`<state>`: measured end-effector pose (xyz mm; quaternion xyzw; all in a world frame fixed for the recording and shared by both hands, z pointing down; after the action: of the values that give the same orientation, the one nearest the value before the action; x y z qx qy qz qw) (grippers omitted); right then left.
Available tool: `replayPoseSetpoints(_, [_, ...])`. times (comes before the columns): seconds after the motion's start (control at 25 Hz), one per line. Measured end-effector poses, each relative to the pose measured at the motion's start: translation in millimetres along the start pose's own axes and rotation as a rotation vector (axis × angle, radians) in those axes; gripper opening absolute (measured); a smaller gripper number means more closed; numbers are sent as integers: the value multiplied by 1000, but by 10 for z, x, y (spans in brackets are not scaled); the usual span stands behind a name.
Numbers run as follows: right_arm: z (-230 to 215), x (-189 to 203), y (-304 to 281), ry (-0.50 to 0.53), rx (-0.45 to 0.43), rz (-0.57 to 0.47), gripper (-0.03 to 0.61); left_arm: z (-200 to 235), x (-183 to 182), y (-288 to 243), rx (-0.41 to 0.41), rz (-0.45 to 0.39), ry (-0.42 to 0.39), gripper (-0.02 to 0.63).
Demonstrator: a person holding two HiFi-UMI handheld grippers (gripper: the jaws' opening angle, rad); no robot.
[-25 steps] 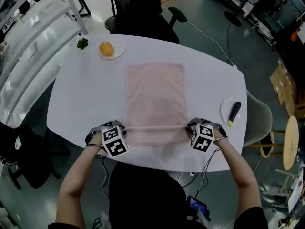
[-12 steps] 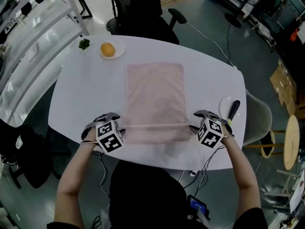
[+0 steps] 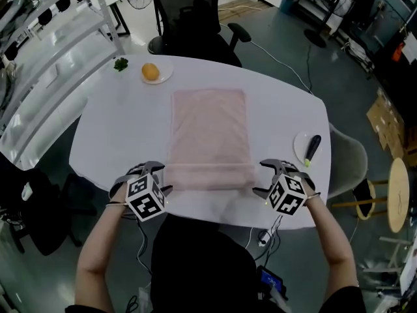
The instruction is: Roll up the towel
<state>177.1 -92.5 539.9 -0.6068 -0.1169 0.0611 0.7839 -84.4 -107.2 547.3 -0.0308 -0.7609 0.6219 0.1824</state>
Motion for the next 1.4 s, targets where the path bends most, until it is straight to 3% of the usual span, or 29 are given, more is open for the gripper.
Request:
replayPoseSetpoints(0.2, [305, -68, -97, 82, 34, -9, 301, -324, 28, -90, 7, -18, -1, 284])
replayPoseSetpoints(0.4, [443, -90, -216, 118, 66, 5, 282, -509, 70, -224, -15, -11, -22, 244])
replayPoseSetpoints(0.76, [504, -21, -592, 141, 109, 86, 258, -369, 126, -527, -123, 21, -78, 214])
replayPoseSetpoints(1.04, [328, 39, -714, 128, 220, 139, 114, -237, 97, -616, -156, 41, -144, 121])
replayPoseSetpoints(1.4, [146, 20, -519, 115, 301, 132, 61, -85, -4, -406, -188, 38, -192, 54])
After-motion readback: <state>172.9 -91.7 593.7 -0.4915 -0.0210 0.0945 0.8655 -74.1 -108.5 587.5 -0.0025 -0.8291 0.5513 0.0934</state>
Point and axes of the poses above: the fingertips, and each gripper's own axes: y backward along the fingers, z to its left, x out of its underside, the point moved 1 cm from there along y, backward along the fingers, and after that the axes turned 14 degrees about z, right-handed, at the moved point
